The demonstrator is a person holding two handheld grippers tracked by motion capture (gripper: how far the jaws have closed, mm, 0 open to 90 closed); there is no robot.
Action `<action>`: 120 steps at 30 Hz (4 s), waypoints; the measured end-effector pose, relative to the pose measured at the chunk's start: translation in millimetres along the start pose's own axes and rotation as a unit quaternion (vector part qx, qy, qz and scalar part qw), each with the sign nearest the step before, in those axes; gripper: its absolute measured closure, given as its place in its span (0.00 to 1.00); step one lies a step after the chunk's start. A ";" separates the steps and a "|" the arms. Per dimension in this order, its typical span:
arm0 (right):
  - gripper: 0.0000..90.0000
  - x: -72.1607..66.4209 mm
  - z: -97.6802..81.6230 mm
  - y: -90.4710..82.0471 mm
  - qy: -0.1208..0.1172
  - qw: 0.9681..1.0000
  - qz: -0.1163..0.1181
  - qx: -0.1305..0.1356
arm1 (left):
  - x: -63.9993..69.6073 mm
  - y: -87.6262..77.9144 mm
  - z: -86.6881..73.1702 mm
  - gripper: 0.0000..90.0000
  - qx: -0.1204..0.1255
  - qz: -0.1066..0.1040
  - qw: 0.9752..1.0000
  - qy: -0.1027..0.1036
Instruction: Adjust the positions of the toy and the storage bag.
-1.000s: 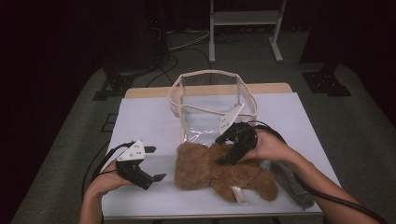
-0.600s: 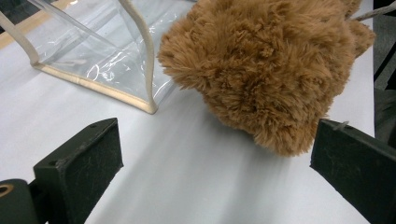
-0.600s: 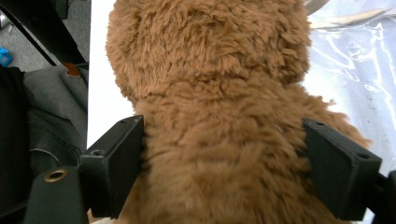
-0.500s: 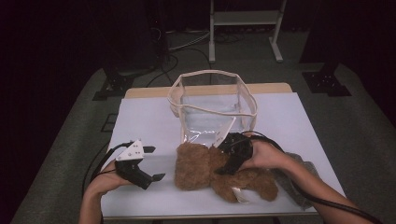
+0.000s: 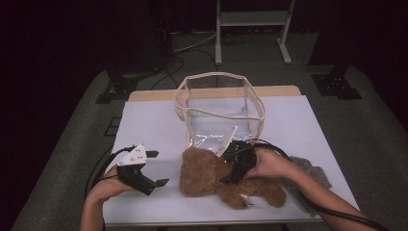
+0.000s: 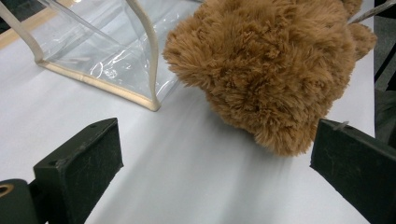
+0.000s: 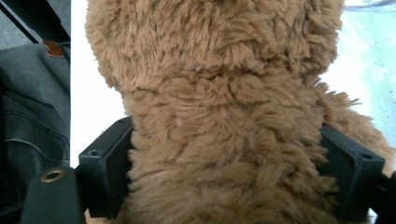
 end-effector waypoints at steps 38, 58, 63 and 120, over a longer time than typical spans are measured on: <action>0.67 5.2 -11.4 -22.5 0.004 0.998 -0.007 0.055 | -3.2 -9.7 -3.0 0.02 0.009 0.011 1.000 -0.010; 0.68 4.5 -9.8 -55.0 0.027 0.993 0.004 0.117 | -5.7 -10.9 -7.1 0.02 0.008 0.011 1.000 -0.016; 0.68 1.8 -2.8 -68.5 0.023 0.991 0.004 0.131 | -5.9 -10.7 -8.0 0.02 0.004 0.010 1.000 -0.017; 0.71 21.8 100.1 -200.9 0.003 0.976 -0.014 0.215 | -12.9 -14.4 -17.4 0.02 0.010 0.010 0.999 -0.031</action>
Point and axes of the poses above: each handheld gripper's, and its own axes: y roughly forward along the jaws, z roughly out of its top, x roughly to its right, the point moved 2 cm from there along y, roughly forward along the jaws, and after that the axes turned 4 degrees about -z, right-handed, at the moved point
